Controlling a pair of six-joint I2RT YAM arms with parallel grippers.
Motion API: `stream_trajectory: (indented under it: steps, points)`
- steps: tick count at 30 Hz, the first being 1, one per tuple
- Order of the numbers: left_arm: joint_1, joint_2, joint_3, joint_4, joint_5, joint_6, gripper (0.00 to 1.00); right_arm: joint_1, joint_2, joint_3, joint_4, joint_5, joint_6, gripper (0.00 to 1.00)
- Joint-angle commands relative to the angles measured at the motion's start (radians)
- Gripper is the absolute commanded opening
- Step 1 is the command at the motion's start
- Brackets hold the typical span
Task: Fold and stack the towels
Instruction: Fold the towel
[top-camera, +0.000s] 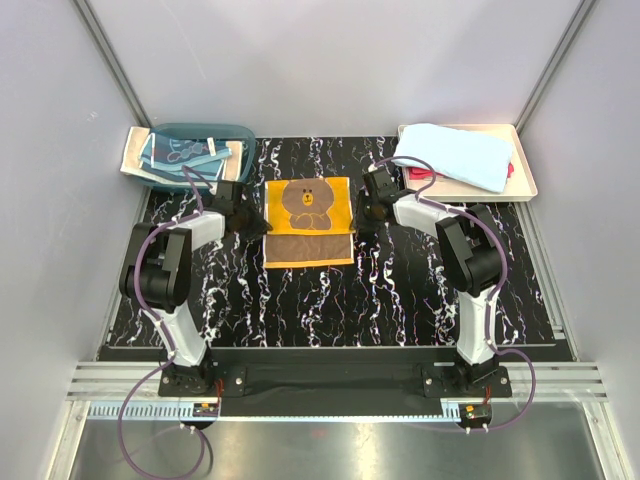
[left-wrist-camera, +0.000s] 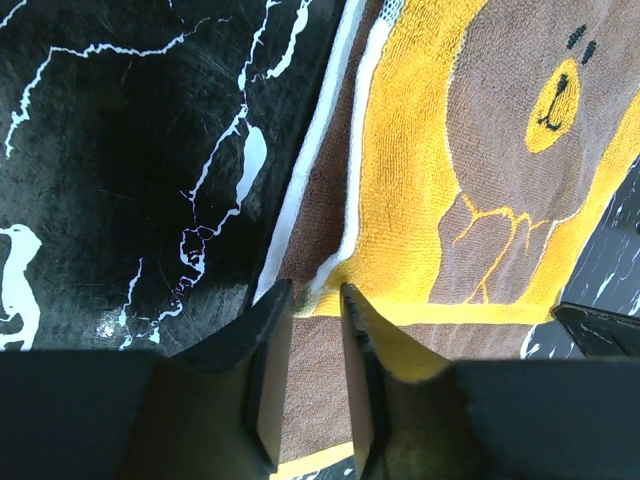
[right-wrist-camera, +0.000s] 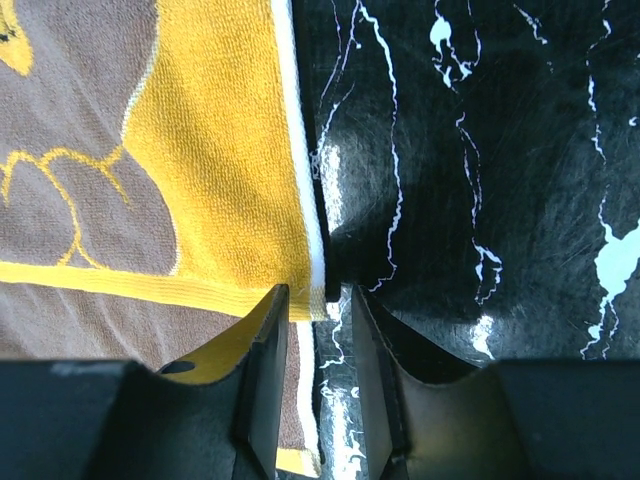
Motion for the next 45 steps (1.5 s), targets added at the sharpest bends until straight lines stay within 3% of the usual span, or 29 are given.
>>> stream_trajectory:
  steps: [1, 5, 15, 18, 27, 45]
  points:
    - [-0.004, -0.003, 0.047, 0.034, -0.011, 0.016, 0.27, -0.001, 0.014, 0.042, 0.011, 0.026, 0.012, 0.38]
    - [-0.003, -0.003, 0.048, 0.038, -0.008, 0.018, 0.16, -0.001, 0.019, 0.049, 0.001, 0.032, 0.013, 0.36]
    - [-0.003, -0.014, 0.045, 0.044, 0.003, 0.013, 0.00, -0.001, 0.025, 0.055, -0.004, 0.033, 0.022, 0.29]
    - [-0.003, -0.017, 0.045, 0.045, 0.007, 0.013, 0.00, -0.001, 0.025, 0.058, -0.005, 0.032, 0.027, 0.19]
    - [-0.003, -0.035, 0.051, 0.047, 0.021, 0.013, 0.00, -0.001, 0.005, 0.068, -0.021, 0.038, 0.032, 0.00]
    - [-0.003, -0.143, 0.054, -0.056, -0.046, 0.019, 0.00, -0.002, -0.136, 0.035, -0.044, 0.023, 0.039, 0.00]
